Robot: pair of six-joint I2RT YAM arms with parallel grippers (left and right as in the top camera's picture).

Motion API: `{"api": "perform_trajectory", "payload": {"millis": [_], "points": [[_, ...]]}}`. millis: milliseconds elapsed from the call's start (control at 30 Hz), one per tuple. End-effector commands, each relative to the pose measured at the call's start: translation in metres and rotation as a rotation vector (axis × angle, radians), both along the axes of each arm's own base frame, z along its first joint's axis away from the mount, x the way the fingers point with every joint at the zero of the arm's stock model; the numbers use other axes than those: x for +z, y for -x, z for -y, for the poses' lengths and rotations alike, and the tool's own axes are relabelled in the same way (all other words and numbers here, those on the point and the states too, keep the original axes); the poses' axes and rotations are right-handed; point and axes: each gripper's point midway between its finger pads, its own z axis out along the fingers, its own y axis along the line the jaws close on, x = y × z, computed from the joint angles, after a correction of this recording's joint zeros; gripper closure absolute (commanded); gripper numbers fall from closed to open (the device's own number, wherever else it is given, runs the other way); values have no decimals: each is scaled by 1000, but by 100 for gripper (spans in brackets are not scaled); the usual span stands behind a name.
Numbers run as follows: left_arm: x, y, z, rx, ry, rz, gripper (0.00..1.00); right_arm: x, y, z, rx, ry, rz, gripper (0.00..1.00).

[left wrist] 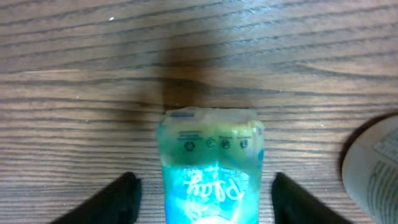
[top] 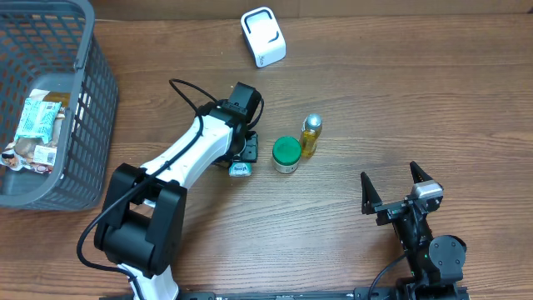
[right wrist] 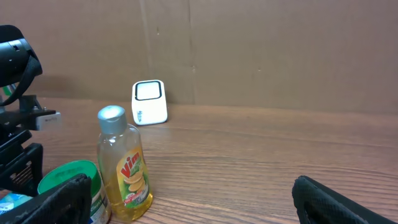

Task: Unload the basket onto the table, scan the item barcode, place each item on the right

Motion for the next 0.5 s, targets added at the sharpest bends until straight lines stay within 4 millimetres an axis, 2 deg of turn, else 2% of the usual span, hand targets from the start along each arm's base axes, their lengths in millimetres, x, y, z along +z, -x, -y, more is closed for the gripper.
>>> {"api": "perform_trajectory", "payload": {"millis": [0, 100, 200, 367, 467], "points": [[4, -2, -1, 12, 16, 9, 30, -3, -1, 2, -11, 7, 1, 0], [13, -7, -1, 8, 72, -9, 30, -3, -1, 2, -11, 7, 1, 0], [21, -10, -3, 13, 167, -45, 35, -3, -1, 2, -11, 7, 1, 0], [21, -7, -22, 38, 209, -93, 43, -3, -1, 2, -11, 7, 1, 0], [18, -3, -26, 38, 202, -112, 49, -3, -1, 2, -11, 7, 1, 0]]}}
